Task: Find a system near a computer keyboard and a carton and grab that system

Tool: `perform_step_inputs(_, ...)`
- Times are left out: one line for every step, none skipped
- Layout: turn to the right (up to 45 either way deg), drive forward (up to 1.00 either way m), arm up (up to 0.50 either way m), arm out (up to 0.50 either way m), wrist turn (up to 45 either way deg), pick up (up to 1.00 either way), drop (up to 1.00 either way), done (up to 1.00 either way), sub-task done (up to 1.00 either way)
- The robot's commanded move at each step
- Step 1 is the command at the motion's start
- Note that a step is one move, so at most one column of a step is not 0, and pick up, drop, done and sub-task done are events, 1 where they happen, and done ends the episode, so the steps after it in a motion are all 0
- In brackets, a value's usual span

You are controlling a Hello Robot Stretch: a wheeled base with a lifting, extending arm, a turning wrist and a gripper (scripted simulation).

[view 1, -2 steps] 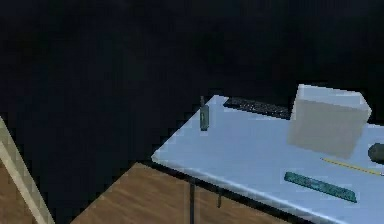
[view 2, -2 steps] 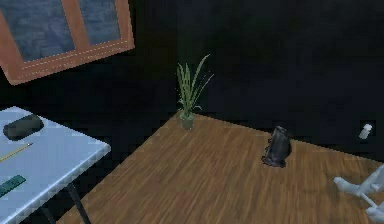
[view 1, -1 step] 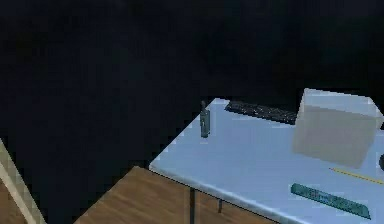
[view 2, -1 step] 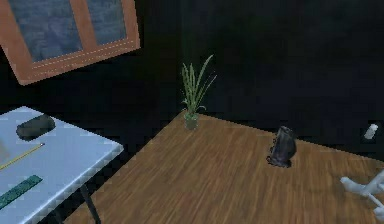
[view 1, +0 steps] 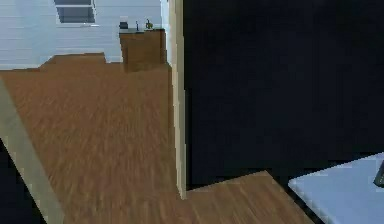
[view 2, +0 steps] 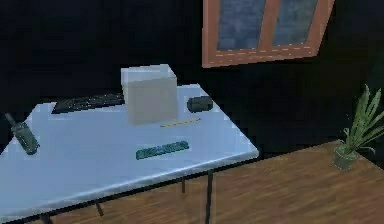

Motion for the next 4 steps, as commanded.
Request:
perform_step_inputs(-36.0, 0.0, 0.0, 0.0, 0.0, 0.0, 0.0, 0.0, 0.0)
perform_step_inputs(0.0, 0.0, 0.5, 0.0, 0.0, 0.0, 0.0, 0.0, 0.0)
perform_step_inputs(0.0, 0.0, 0.38, 0.0, 0.0, 0.0, 0.0, 0.0, 0.0)
perform_step_inputs(0.0, 0.0, 0.0, 0.46, 0.0, 0.0, 0.0, 0.0, 0.0)
